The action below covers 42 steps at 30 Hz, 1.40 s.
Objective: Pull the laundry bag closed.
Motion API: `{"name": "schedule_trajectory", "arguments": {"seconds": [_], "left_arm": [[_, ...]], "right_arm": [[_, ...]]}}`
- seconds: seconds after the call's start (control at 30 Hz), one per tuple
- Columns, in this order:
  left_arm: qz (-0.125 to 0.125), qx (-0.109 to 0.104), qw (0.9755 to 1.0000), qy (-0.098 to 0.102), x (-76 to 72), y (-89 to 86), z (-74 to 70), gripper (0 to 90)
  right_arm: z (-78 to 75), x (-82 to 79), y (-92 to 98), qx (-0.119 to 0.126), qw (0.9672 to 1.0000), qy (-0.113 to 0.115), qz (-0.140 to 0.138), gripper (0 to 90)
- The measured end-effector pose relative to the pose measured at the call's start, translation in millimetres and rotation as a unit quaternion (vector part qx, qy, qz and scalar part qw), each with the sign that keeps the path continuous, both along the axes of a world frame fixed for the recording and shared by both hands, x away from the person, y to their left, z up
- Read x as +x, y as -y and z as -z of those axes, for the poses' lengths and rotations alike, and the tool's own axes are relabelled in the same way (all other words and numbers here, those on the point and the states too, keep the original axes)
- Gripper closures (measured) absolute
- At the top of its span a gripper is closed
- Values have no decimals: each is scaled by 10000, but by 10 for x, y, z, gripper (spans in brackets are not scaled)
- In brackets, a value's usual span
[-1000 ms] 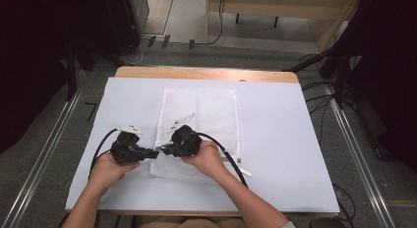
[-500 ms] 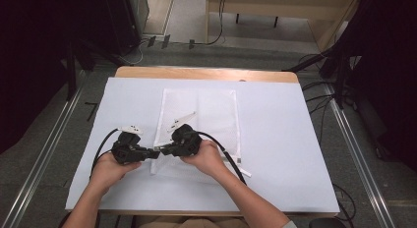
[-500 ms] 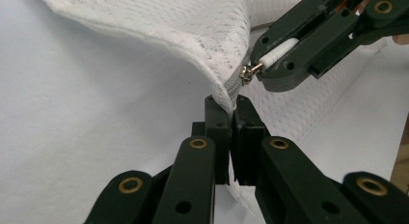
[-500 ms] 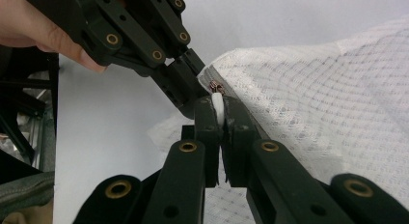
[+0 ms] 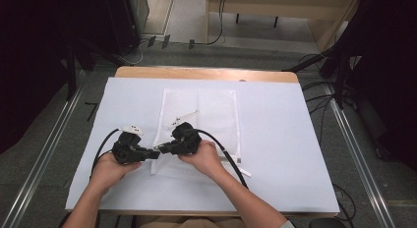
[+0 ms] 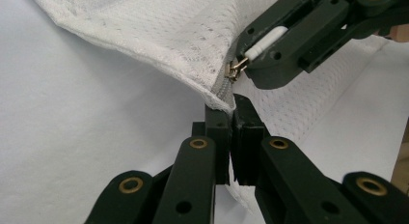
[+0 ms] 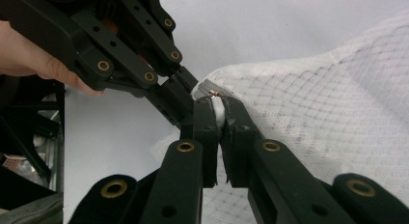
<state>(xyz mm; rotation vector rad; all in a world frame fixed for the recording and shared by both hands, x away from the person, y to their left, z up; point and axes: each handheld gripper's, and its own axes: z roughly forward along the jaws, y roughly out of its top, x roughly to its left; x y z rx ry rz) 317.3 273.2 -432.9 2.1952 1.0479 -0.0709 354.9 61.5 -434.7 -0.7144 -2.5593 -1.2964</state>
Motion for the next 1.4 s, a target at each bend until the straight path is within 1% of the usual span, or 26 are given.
{"name": "schedule_trajectory", "arguments": {"seconds": [0.07,0.1,0.17,0.23,0.27,0.3,0.33,0.4,0.43,0.47,0.5,0.6,0.7,0.73,0.8,0.83,0.9,0.93,0.97,1.0,1.07,1.13,1.2,1.23,1.3,1.4], "left_arm": [[9,-41,10000,-17,0,-4,-5,885],[-3,-44,10000,-6,0,-5,-8,886],[-14,-42,10000,3,0,-11,-14,888],[-56,-50,10000,11,-3,-23,-20,891],[-64,-66,10000,-30,-1,-34,-23,892],[-76,-43,10000,-12,-5,-42,-23,892],[-39,-71,10000,-36,-3,-57,-25,893],[-52,-62,10000,-16,-13,-64,-35,893],[-74,-80,9999,-10,-15,-78,-39,893],[-98,-99,9999,-13,-17,-96,-42,893],[-139,-117,9998,-15,-17,-118,-44,894],[-158,-174,9997,-32,-15,-148,-38,893],[-75,-121,9999,-8,-20,-111,-31,892],[-59,-125,9999,28,-29,-101,-31,891],[-45,-116,9999,22,-34,-92,-31,891],[-44,-87,9999,22,-33,-92,-30,891],[-61,-132,9999,-37,-30,-100,-28,891],[-68,-197,9997,-100,-30,-100,-26,891],[-95,-221,9996,-164,-29,-93,-26,891],[-121,-236,9995,-189,-31,-80,-27,891],[-118,-218,9996,-151,-33,-73,-29,891],[-118,-240,9995,-168,-30,-78,-27,891],[-95,-264,9994,-201,-29,-78,-23,891],[-101,-231,9995,-189,-31,-72,-22,891],[-109,-324,9990,-280,-29,-74,-26,891],[-121,-372,9988,-278,-35,-69,-30,891]], "right_arm": [[-11,-12,-2,-96,9999,63,43,883],[-14,-22,-3,-147,9997,165,46,885],[-12,-28,-3,-227,9995,227,70,887],[4,-27,4,-325,9992,241,56,889],[11,-31,12,-295,9993,213,50,889],[19,-32,17,-286,9994,198,26,889],[26,-36,25,-321,9992,250,7,889],[43,-39,56,-281,9994,196,20,889],[52,-36,76,-343,9992,208,70,889],[69,-20,107,-360,9991,203,58,889],[86,-4,149,-387,9990,192,134,889],[123,28,258,-370,9992,118,122,887],[113,17,301,-498,9985,231,39,886],[108,16,310,-505,9984,244,25,886],[109,21,338,-476,9986,246,-32,886],[108,20,346,-523,9983,252,-41,886],[112,14,373,-590,9978,298,-78,886],[115,16,387,-628,9976,296,-63,886],[122,23,418,-575,9980,240,-67,886],[120,24,439,-613,9979,208,-39,886],[122,30,482,-661,9975,234,-11,886],[124,36,533,-701,9973,239,14,885],[130,42,582,-682,9975,173,25,885],[132,41,596,-648,9978,159,15,885],[133,31,600,-713,9973,192,15,885],[137,36,616,-667,9976,168,-1,885]]}}
